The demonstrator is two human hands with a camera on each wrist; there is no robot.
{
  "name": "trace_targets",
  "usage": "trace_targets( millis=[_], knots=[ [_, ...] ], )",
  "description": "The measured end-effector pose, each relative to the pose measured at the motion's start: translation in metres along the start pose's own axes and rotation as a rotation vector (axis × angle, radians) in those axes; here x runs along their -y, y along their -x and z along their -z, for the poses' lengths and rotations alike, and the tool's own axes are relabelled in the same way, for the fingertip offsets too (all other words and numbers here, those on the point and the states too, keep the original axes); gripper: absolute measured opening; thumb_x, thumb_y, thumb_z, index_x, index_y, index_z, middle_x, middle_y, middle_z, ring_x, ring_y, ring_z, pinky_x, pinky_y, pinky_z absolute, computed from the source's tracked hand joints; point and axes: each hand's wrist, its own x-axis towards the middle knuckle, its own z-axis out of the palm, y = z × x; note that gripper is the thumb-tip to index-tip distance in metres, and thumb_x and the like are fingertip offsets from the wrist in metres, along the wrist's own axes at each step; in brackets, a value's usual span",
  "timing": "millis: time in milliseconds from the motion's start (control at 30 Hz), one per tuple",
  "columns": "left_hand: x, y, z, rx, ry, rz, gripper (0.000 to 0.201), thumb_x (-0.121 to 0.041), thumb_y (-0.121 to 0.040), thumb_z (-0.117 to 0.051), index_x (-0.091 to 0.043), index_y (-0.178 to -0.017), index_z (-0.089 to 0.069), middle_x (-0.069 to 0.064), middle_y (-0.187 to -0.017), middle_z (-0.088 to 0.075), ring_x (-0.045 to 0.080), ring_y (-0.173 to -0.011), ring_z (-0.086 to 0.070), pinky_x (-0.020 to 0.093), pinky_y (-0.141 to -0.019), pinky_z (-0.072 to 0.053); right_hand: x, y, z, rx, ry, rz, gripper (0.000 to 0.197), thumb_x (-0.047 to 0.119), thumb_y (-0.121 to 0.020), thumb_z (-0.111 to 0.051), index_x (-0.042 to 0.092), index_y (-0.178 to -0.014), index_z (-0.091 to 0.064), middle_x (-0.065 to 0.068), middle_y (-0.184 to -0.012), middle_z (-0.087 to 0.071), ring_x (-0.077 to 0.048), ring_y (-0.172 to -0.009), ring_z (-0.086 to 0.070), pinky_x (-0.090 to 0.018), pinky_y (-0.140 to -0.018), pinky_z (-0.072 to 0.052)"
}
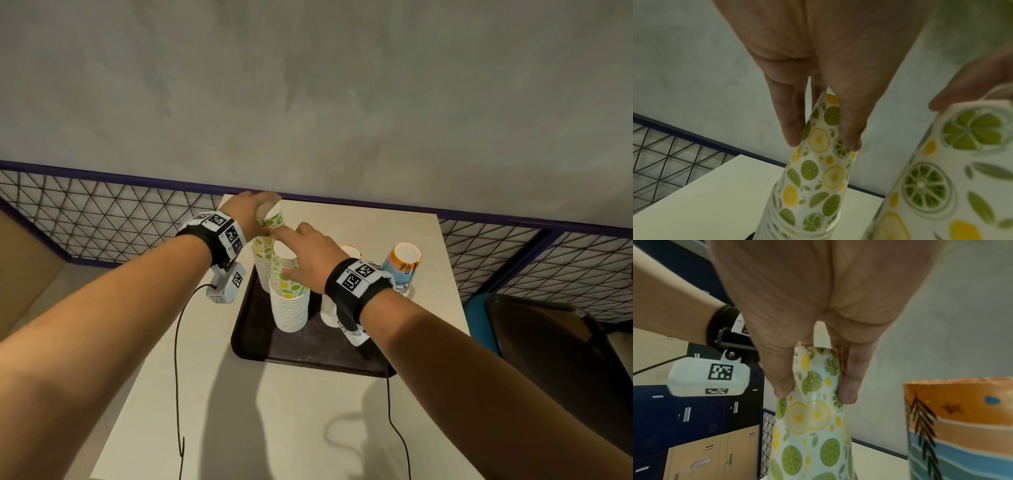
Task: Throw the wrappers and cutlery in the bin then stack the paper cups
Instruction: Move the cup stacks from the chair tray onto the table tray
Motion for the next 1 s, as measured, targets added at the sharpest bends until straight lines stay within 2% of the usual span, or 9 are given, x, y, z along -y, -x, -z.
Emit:
trace_targets(
  millis=[200, 267, 367, 533, 833, 1000],
  knots=[
    [0.013, 0.016, 0.001, 0.018, -0.029, -0.008, 0.077, -0.041, -0.079, -0.083, -0.040, -0.146, -0.046, 0.012, -0.120, -0.062, 0.029, -0.103, -0.061, 0.033, -0.084, -0.045, -0.008, -0.002, 0.001, -0.006, 0.015, -0.006, 0.065, 0.031, -0.088, -0.072, 0.034, -0.142, -0.037, -0.008, -0.118, -0.049, -0.034, -0.098, -0.062, -0.034, -0.076, -0.046],
    [0.019, 0.024, -0.001, 0.016, -0.030, -0.008, 0.076, -0.040, -0.079, -0.084, -0.043, -0.145, -0.046, 0.008, -0.111, -0.060, 0.022, -0.093, -0.056, 0.034, -0.083, -0.047, -0.011, -0.002, 0.001, -0.007, 0.015, -0.013, 0.063, 0.033, -0.088, -0.071, 0.033, -0.141, -0.037, -0.008, -0.119, -0.049, -0.033, -0.098, -0.061, -0.033, -0.074, -0.042],
    [0.026, 0.038, -0.002, 0.015, -0.042, -0.026, 0.076, -0.041, -0.080, -0.082, -0.042, -0.145, -0.045, 0.004, -0.104, -0.057, 0.020, -0.089, -0.053, 0.033, -0.081, -0.044, -0.014, -0.003, 0.003, -0.006, 0.015, -0.023, 0.063, 0.033, -0.088, -0.071, 0.033, -0.142, -0.038, -0.008, -0.119, -0.048, -0.032, -0.097, -0.060, -0.032, -0.074, -0.040],
    [0.027, 0.056, -0.005, 0.013, -0.044, -0.029, 0.076, -0.043, -0.079, -0.082, -0.044, -0.145, -0.044, 0.007, -0.110, -0.062, 0.021, -0.087, -0.057, 0.035, -0.083, -0.049, -0.014, -0.005, 0.005, 0.004, 0.020, -0.017, 0.065, 0.033, -0.088, -0.072, 0.032, -0.143, -0.037, -0.009, -0.118, -0.048, -0.033, -0.097, -0.061, -0.033, -0.074, -0.045],
    [0.029, 0.069, -0.002, 0.035, -0.031, -0.048, 0.078, -0.034, -0.080, -0.083, -0.044, -0.146, -0.043, 0.008, -0.117, -0.063, 0.023, -0.094, -0.059, 0.033, -0.082, -0.046, -0.013, 0.002, 0.008, -0.006, 0.025, -0.046, 0.067, 0.034, -0.088, -0.073, 0.029, -0.145, -0.038, -0.012, -0.121, -0.049, -0.036, -0.101, -0.062, -0.037, -0.081, -0.051],
    [0.031, 0.072, -0.006, 0.036, -0.019, -0.054, 0.078, -0.032, -0.084, -0.080, -0.048, -0.148, -0.038, 0.005, -0.121, -0.061, 0.023, -0.099, -0.061, 0.033, -0.080, -0.046, -0.010, 0.004, 0.006, -0.030, 0.029, -0.060, 0.068, 0.035, -0.088, -0.073, 0.029, -0.146, -0.037, -0.013, -0.126, -0.050, -0.037, -0.105, -0.062, -0.035, -0.082, -0.048]
  ],
)
